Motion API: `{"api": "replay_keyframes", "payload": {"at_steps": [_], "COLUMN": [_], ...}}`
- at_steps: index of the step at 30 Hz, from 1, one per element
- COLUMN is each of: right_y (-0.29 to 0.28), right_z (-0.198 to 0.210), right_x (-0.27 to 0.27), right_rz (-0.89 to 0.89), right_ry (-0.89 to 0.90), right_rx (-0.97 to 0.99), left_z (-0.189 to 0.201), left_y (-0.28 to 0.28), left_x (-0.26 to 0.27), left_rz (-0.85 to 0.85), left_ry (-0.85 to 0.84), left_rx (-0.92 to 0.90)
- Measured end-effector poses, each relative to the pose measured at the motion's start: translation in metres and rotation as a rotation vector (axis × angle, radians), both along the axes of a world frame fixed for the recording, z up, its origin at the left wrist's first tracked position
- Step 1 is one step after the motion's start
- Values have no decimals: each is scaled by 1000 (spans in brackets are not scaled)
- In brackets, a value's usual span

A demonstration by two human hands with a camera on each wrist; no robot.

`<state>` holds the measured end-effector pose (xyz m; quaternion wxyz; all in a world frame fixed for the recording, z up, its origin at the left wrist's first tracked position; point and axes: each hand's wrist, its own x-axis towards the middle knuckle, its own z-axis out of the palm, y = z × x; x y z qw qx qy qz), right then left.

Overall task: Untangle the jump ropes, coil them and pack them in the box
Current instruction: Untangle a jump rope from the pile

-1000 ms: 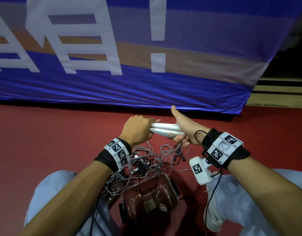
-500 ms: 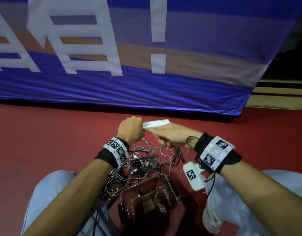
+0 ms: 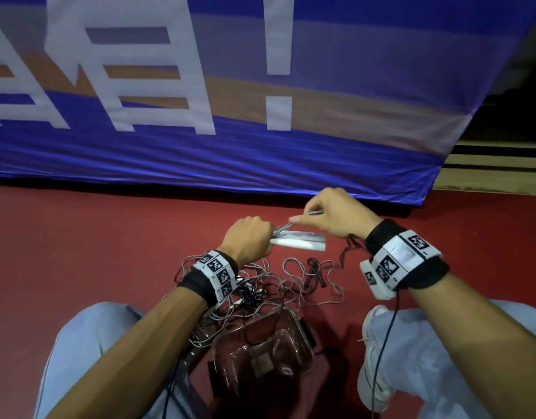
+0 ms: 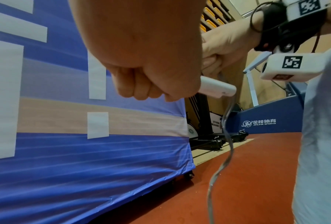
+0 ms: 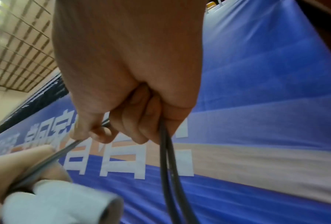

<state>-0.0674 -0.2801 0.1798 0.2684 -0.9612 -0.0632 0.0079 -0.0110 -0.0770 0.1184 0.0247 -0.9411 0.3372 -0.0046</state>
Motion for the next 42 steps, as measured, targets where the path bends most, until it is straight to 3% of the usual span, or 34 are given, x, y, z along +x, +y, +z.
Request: {"api": "replay_keyframes", "payload": {"at_steps": [3, 7, 13, 16, 19, 23, 27, 31, 35, 37, 42], "right_y": [-13, -21, -24, -16, 8, 44, 53, 43, 15, -3, -30], "right_z": [4, 11, 22, 9, -2, -11, -9, -13, -8, -1, 3], "right_x": [0, 0, -8, -5, -1, -3, -10, -20, -27, -27, -30], "right_rz": [-23, -72, -37, -46, -168, -224, -141, -9, 21, -2, -84], "right_ry": [-69, -126, 190, 154, 185, -34, -72, -29, -94, -161, -176], "right_rx": [59, 210, 640, 713, 811, 460, 224, -42, -320, -370, -283], "left_z": [10, 34, 51, 55, 54, 49, 40, 26, 13, 9, 4], "left_y": [-4, -7, -16, -27, -29, -31, -38, -50, -64, -69, -73], "left_x": [-4, -6, -13, -13, -4, 10, 15, 7, -12, -17, -27], "left_rz": [-68, -108, -191, -119, 2, 168, 255, 267, 146, 104, -12], "left_ry": [-32, -106, -190, -183, -139, -97, -37, 44, 120, 119, 58], "left_rx": [-99, -414, -772, -933, -929, -836, -720, -526, -304, -263, -190]}}
